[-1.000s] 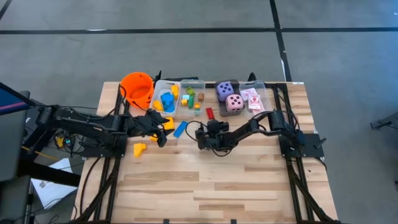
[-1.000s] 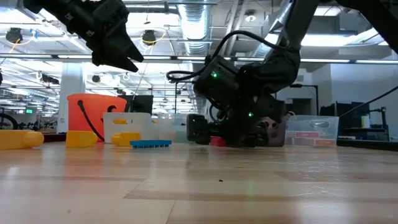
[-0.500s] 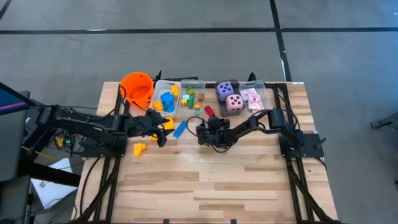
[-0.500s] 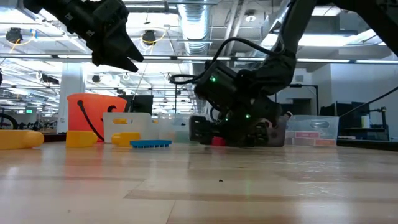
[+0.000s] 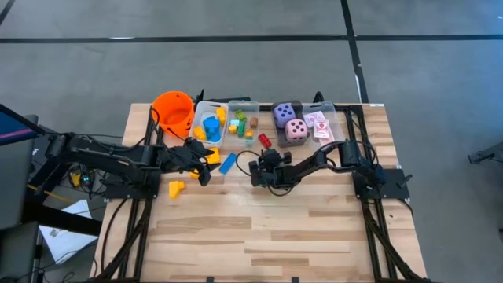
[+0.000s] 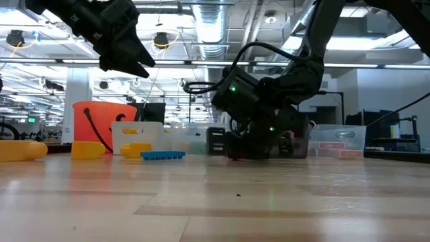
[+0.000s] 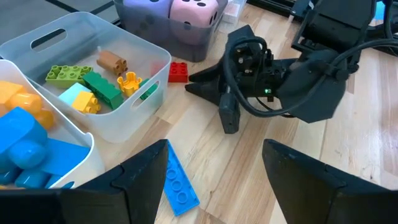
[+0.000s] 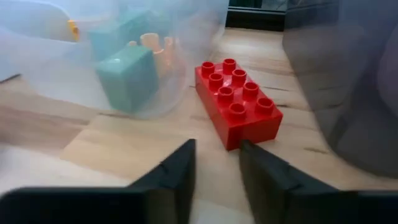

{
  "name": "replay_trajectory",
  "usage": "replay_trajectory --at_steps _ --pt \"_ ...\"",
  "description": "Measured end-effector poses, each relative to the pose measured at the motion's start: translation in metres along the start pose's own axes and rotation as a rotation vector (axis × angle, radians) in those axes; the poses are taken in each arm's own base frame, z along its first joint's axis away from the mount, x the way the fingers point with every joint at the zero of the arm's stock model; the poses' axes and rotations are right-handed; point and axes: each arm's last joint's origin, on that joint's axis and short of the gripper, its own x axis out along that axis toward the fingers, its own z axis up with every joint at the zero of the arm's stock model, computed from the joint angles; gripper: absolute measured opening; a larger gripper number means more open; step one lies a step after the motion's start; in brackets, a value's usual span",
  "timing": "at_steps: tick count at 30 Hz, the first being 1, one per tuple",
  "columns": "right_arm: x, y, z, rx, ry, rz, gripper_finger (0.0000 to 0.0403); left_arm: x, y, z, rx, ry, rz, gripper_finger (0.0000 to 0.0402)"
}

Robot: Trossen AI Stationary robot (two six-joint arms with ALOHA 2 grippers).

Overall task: Pick & Place Toys
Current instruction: Put the small red game piece into the left transparent bin

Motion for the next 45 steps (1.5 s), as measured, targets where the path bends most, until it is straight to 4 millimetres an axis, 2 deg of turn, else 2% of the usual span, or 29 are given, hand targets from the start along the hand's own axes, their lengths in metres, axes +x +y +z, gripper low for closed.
replay_trajectory --at_steps 7,13,16,18,25,31,40,45 --pt "-0.019 0.007 -0.009 0.037 0.012 0.06 0.0012 0.0 0.0 0.0 0.0 0.0 0.0 0.0255" --pt "-0.043 0.015 -0.018 0.039 0.016 0.126 0.0006 0.0 0.0 0.0 0.0 0.0 0.0 0.0255" --pt "-0.054 0.018 -0.01 0.025 0.009 0.152 0.0002 0.0 0.0 0.0 0.0 0.0 0.0 0.0255" --pt "-0.058 0.019 0.004 0.02 0.011 0.162 0.0002 0.0 0.0 0.0 0.002 0.003 0.001 0.0255" --pt "-0.038 0.01 0.062 0.028 0.049 0.142 0.0001 0.0 0.001 -0.002 0.01 0.02 0.008 0.0255" --pt "-0.016 -0.004 0.093 0.058 0.165 0.158 0.0001 0.0 0.001 -0.002 0.01 0.021 0.008 0.0255" --pt "0.014 -0.023 0.1 0.047 0.333 0.142 0.0 0.0 0.0 -0.003 0.01 0.03 -0.01 0.0255" --pt "0.017 -0.025 0.101 0.048 0.332 0.128 0.0 0.0 -0.001 -0.003 0.009 0.044 -0.042 0.0255"
